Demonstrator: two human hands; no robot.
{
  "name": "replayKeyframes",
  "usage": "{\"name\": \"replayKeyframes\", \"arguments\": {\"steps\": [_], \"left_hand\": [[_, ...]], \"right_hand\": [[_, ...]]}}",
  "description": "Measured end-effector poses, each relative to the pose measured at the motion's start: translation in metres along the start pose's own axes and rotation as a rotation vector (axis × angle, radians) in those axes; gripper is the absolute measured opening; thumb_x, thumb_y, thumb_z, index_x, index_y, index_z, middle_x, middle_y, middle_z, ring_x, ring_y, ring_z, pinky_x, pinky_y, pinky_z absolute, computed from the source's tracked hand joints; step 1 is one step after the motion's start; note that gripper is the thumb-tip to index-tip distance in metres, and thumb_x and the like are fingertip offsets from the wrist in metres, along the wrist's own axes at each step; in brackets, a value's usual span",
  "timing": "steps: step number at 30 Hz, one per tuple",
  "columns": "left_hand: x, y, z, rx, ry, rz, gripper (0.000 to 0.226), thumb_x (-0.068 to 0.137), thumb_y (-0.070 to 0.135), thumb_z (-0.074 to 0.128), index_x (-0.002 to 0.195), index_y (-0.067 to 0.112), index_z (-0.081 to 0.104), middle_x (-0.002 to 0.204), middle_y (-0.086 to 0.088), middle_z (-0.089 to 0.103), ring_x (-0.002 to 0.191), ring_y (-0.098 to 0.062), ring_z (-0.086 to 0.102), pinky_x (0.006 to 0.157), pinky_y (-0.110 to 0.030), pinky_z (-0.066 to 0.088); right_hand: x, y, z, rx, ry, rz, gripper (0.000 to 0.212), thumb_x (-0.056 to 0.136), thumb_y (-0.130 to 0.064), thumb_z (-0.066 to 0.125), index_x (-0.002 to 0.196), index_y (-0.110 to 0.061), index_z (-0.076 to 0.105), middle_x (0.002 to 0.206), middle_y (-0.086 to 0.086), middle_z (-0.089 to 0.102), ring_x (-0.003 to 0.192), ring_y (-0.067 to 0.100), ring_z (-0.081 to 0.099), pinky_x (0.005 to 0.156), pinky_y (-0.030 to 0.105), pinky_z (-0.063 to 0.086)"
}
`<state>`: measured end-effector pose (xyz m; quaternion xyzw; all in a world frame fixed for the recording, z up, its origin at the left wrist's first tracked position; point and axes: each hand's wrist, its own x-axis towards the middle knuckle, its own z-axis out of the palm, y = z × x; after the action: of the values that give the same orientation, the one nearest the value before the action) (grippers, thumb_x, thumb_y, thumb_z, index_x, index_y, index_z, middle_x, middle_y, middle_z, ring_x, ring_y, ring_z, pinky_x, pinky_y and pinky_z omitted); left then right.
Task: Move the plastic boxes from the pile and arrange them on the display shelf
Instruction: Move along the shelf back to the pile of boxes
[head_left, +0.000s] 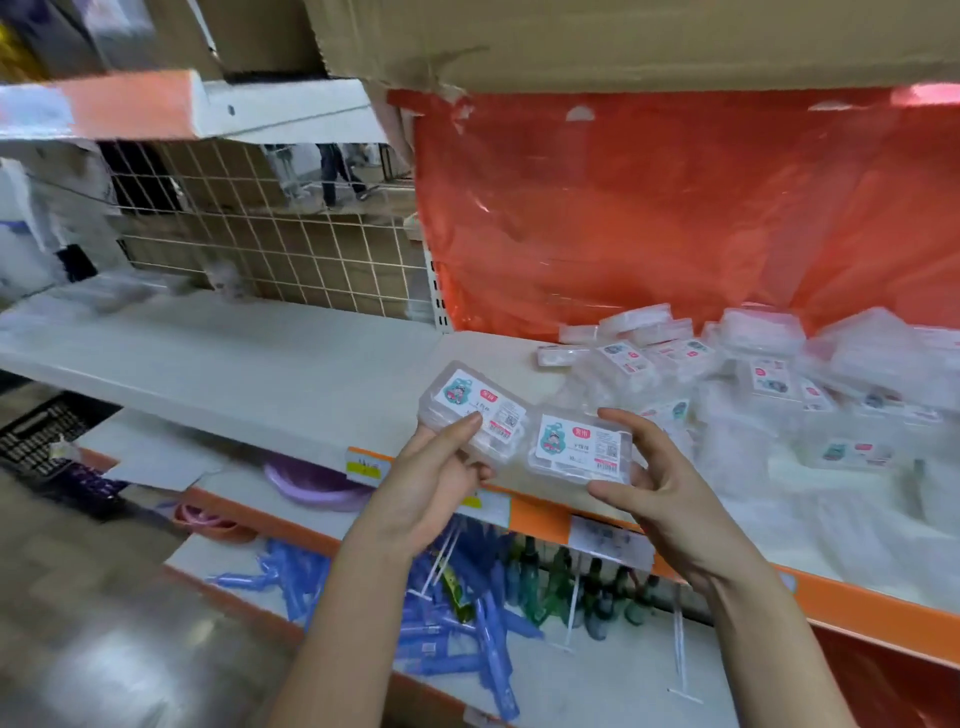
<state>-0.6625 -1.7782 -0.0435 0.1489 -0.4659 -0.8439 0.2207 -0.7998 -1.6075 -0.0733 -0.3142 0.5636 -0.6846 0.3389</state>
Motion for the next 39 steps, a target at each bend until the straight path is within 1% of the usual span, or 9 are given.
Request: {"name": "replayKeyframes", "arguments": {"steps": [5,10,12,18,22,24,28,33,39], "left_hand": [[-0.032,0.049,-0.060,-0.071,0.008,0.024,0.039,0.069,0.015,0.050,0.107,0.015,0.058,0.097,-0.006,0.070,0.085,-0.019,0.056,0.057,-0.025,0.040],[-0.071,0.100,-0.144,0.081,0.135,0.142,0.066,0.073,0.002,0.061,0.132,0.026,0.044,0.104,-0.005,0.070,0.083,-0.017,0.063,0.062,-0.024,0.051],[-0.085,0.124,-0.179,0.191,0.179,0.172,0.072,0.070,-0.005,0.067,0.127,0.033,0.045,0.101,0.000,0.070,0.087,-0.018,0.065,0.068,-0.025,0.055],[-0.112,0.186,-0.274,0.376,0.305,0.206,0.055,0.076,-0.020,0.060,0.117,0.015,0.047,0.110,-0.007,0.065,0.098,-0.016,0.065,0.073,-0.023,0.055],[-0.112,0.214,-0.323,0.420,0.340,0.181,0.064,0.066,-0.010,0.072,0.119,0.015,0.046,0.115,-0.009,0.066,0.105,-0.021,0.063,0.080,-0.028,0.054],[-0.108,0.224,-0.345,0.444,0.355,0.181,0.063,0.069,-0.014,0.071,0.118,0.016,0.047,0.112,-0.005,0.067,0.102,-0.017,0.064,0.077,-0.026,0.054],[-0.090,0.248,-0.392,0.560,0.347,0.162,0.069,0.065,-0.005,0.076,0.122,0.017,0.043,0.116,-0.006,0.063,0.107,-0.017,0.063,0.085,-0.034,0.053],[-0.052,0.284,-0.457,0.666,0.345,0.144,0.062,0.067,-0.003,0.076,0.113,0.025,0.045,0.108,-0.002,0.061,0.098,-0.014,0.062,0.072,-0.025,0.053],[0.016,0.338,-0.525,0.848,0.355,0.157,0.056,0.075,0.000,0.077,0.115,0.021,0.044,0.114,-0.003,0.056,0.106,-0.015,0.059,0.077,-0.026,0.055]], "right_hand": [[0.029,0.002,0.073,0.048,-0.141,0.050,0.091,0.043,-0.027,0.094,0.124,-0.023,0.052,0.116,0.005,0.068,0.105,0.017,0.066,0.079,0.020,0.053],[0.060,0.009,0.160,0.063,-0.216,0.028,0.101,0.033,-0.041,0.095,0.123,-0.023,0.054,0.116,0.002,0.068,0.104,0.016,0.066,0.077,0.020,0.053],[0.074,0.011,0.196,0.067,-0.233,0.008,0.102,0.033,-0.042,0.095,0.124,-0.022,0.054,0.117,-0.001,0.068,0.104,0.015,0.066,0.078,0.019,0.053],[0.123,0.024,0.300,0.064,-0.323,-0.029,0.103,0.033,-0.043,0.095,0.124,-0.021,0.053,0.112,-0.007,0.069,0.102,0.012,0.066,0.079,0.017,0.052],[0.152,0.034,0.352,-0.004,-0.386,0.006,0.099,0.037,-0.044,0.094,0.124,-0.024,0.051,0.116,-0.008,0.068,0.105,0.015,0.065,0.084,0.020,0.051],[0.165,0.038,0.373,-0.049,-0.415,0.024,0.090,0.046,-0.037,0.092,0.124,-0.024,0.050,0.114,-0.009,0.068,0.103,0.012,0.066,0.085,0.020,0.052],[0.206,0.052,0.405,-0.094,-0.449,0.041,0.063,0.073,0.011,0.069,0.123,-0.022,0.049,0.108,-0.008,0.070,0.104,0.012,0.065,0.084,0.019,0.052],[0.278,0.068,0.447,-0.155,-0.442,0.028,0.061,0.072,0.014,0.068,0.118,-0.023,0.051,0.106,-0.003,0.070,0.098,0.010,0.064,0.082,0.017,0.051],[0.376,0.072,0.497,-0.252,-0.425,-0.001,0.055,0.077,0.015,0.064,0.117,-0.021,0.051,0.103,-0.004,0.070,0.093,0.009,0.064,0.080,0.017,0.051]]}}
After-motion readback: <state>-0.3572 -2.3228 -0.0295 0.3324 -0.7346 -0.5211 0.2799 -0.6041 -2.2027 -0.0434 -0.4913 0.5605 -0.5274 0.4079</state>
